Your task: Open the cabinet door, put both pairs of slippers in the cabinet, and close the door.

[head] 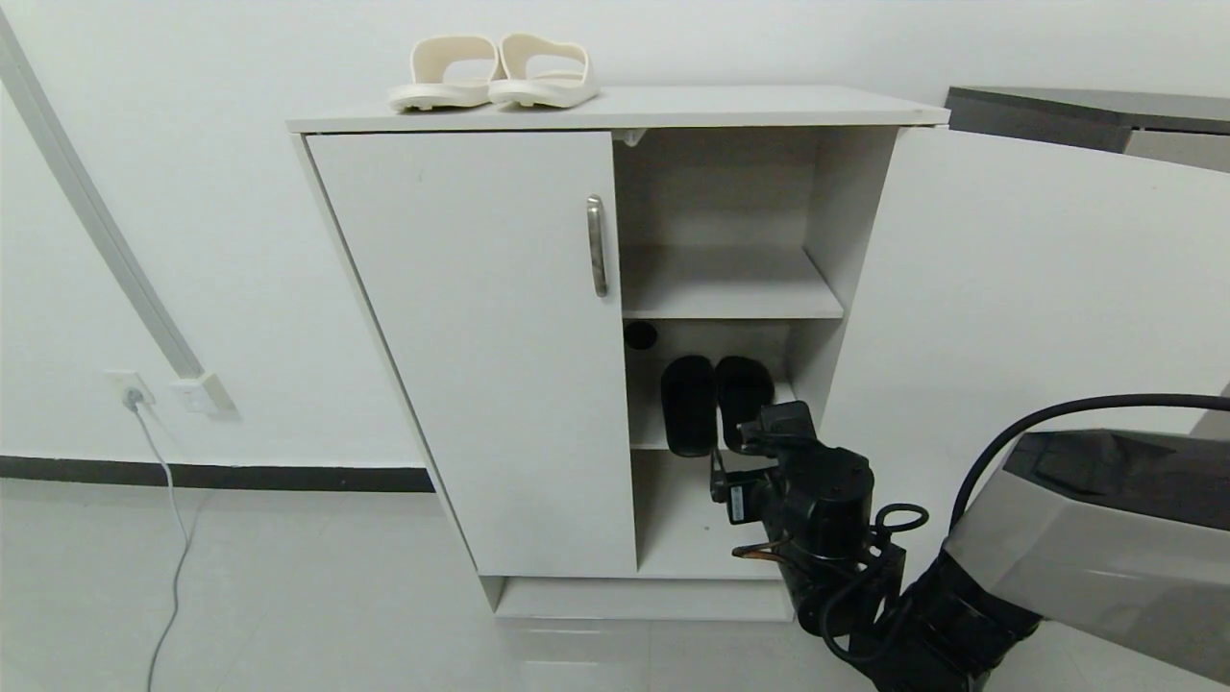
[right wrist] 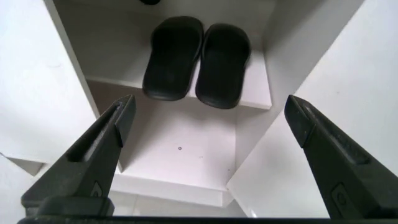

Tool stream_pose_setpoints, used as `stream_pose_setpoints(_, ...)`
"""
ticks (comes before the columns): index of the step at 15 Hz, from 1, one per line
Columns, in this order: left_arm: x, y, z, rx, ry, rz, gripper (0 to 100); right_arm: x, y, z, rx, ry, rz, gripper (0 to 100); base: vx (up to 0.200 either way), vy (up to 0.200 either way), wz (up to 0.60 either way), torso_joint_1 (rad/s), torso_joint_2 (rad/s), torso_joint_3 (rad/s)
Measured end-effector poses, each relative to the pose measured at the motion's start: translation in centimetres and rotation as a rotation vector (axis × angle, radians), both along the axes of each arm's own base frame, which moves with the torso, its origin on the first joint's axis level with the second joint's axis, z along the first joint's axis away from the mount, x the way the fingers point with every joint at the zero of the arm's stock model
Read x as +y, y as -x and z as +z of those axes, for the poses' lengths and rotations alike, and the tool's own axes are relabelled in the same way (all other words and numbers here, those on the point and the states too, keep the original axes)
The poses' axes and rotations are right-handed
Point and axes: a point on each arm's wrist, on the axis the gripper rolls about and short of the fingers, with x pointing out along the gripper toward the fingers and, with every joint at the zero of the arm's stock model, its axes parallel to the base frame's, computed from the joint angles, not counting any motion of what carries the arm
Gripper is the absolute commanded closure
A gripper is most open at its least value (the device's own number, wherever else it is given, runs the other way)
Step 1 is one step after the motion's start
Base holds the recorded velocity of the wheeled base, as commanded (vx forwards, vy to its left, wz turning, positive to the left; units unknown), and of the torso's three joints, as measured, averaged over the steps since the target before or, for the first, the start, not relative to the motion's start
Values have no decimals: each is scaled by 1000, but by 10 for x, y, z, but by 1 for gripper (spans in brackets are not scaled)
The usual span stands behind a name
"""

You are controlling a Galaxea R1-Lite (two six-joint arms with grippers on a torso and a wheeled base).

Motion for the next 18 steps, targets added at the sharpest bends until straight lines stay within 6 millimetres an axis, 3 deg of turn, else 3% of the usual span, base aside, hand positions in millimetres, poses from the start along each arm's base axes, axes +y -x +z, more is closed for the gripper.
stream_pose_setpoints(18, 0, 0, 0, 0, 0, 0, 100, 0, 3, 1, -11, -10, 4, 0, 0, 200, 0, 3, 2, 2)
